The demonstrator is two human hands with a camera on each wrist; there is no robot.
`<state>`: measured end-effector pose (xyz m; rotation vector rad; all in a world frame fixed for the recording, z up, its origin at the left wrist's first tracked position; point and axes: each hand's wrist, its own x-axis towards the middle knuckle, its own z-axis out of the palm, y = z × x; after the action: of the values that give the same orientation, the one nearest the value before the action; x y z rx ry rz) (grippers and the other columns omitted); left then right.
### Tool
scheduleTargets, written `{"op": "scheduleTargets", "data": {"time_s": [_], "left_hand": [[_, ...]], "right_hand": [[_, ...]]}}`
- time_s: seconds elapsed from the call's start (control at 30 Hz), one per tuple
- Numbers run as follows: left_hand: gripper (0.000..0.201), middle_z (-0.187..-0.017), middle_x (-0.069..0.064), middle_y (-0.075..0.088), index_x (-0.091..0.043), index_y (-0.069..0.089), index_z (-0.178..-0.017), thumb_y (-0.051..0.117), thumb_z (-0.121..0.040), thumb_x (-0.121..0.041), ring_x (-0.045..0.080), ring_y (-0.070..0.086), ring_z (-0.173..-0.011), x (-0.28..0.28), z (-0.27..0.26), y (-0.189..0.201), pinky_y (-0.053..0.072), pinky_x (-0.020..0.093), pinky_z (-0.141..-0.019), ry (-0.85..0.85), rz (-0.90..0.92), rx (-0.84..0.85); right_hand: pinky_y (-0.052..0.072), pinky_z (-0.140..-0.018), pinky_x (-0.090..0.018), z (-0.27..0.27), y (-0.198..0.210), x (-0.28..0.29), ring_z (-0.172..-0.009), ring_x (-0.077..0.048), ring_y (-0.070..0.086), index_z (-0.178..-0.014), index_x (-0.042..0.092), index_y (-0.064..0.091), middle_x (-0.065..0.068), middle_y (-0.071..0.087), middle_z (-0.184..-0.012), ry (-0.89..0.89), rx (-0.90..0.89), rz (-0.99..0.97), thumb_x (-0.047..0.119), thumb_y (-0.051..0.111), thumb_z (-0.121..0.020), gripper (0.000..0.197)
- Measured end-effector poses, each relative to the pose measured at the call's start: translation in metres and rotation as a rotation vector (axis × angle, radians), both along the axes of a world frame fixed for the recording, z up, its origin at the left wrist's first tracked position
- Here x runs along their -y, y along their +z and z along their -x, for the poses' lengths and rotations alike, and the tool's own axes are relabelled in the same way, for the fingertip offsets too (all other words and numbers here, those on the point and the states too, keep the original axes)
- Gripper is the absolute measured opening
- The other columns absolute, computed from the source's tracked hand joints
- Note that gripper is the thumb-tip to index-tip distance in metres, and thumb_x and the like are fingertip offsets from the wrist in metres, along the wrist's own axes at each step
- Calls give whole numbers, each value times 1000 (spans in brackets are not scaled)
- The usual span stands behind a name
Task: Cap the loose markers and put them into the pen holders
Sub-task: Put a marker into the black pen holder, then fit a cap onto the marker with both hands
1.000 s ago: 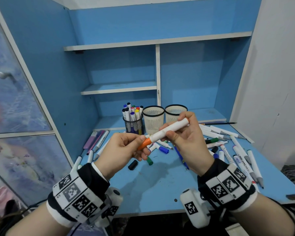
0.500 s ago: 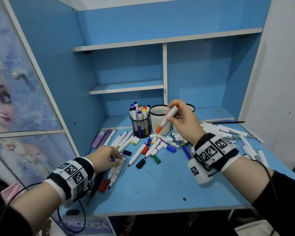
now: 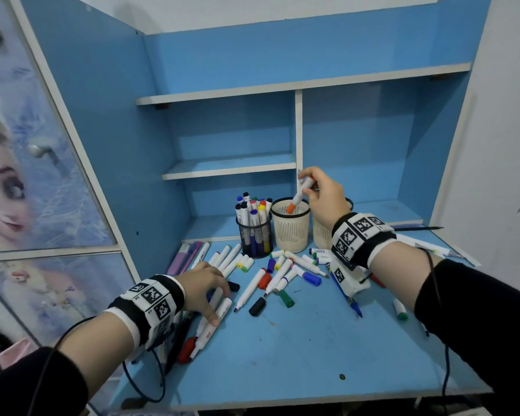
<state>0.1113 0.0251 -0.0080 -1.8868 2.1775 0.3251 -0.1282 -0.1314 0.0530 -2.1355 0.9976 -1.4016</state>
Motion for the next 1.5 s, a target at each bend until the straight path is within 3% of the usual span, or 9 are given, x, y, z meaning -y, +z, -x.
{"op": "scheduleTargets", "data": {"time_s": [0.13, 0.27, 0.5, 0.7, 0.9, 1.1, 1.27, 1.37, 1.5], "left_hand": [[28, -117, -3, 51, -27, 62, -94, 76, -73, -39, 21, 34, -115, 2, 0, 4, 34, 30, -97, -17, 80, -94], [48, -116, -2, 50, -29, 61, -115, 76, -72, -43, 17, 33, -111, 0, 2, 4, 36, 35, -99, -28, -12, -59], [49, -118, 0, 52, -24, 63, -117, 78, -71, -36, 10, 30, -105, -3, 10, -1, 38, 27, -95, -28, -49, -87], [29, -99, -1, 59, -21, 56, -96, 76, -76, -21, 11, 52, -84, -2, 11, 11, 41, 15, -66, 55, -55, -239], [36, -93, -11, 58, -29, 57, -105, 76, -76, -19, 2, 54, -74, -21, 16, 43, 49, 23, -74, 55, 14, -376], [22, -74, -9, 55, -39, 63, -81, 79, -73, -27, 1, 48, -59, -45, 26, 67, 42, 18, -61, 73, 214, -463], [17, -56, -9, 44, -24, 67, -80, 81, -71, -21, 4, 37, -51, -58, 37, 56, 36, 18, -55, 179, 305, -673], [18, -69, 0, 66, -17, 68, -82, 81, -69, -16, 9, 52, -60, -68, 40, 37, 48, 25, -66, 273, 228, -850], [17, -78, 15, 69, -9, 66, -81, 78, -70, -4, 20, 64, -73, -79, 49, 3, 53, 28, -72, 504, 327, -1122]], "right_hand": [[39, -68, -7, -6, -13, 6, -77, -11, 53, -110, 7, 58, -10, 59, -89, 4, -70, -28, -7, 44, -90, 28], [44, -84, -25, -14, -29, 15, -85, -13, 52, -115, 9, 60, -2, 57, -89, -32, -132, -62, -1, 51, -91, 27], [46, -84, -27, -24, -41, 26, -90, -17, 56, -111, 10, 61, -10, 64, -105, -78, -240, -120, 10, 57, -91, 20], [34, -89, -19, -22, -35, 24, -109, -21, 54, -115, 10, 63, -11, 59, -119, -44, -319, -92, 9, 54, -92, 25], [37, -90, -20, 1, -37, 3, -98, -7, 47, -100, 13, 66, 2, 51, -107, -20, -149, 46, 3, 59, -86, 19], [39, -98, -34, 33, -55, -2, -114, -15, 47, -98, 23, 71, 1, 59, -119, 235, -784, 93, 9, 56, -87, 23], [39, -96, -32, 40, -58, -4, -132, -14, 31, -120, 35, 62, 13, 46, -141, 279, -1374, 149, 25, 48, -94, 31], [40, -91, -33, 38, -61, -2, -123, -17, 43, -120, 37, 60, 8, 53, -133, 221, -1466, 151, 30, 47, -95, 30], [46, -92, -37, 27, -57, -8, -116, -20, 48, -124, 35, 57, 1, 55, -126, 251, -1392, 130, 26, 48, -94, 33]]}}
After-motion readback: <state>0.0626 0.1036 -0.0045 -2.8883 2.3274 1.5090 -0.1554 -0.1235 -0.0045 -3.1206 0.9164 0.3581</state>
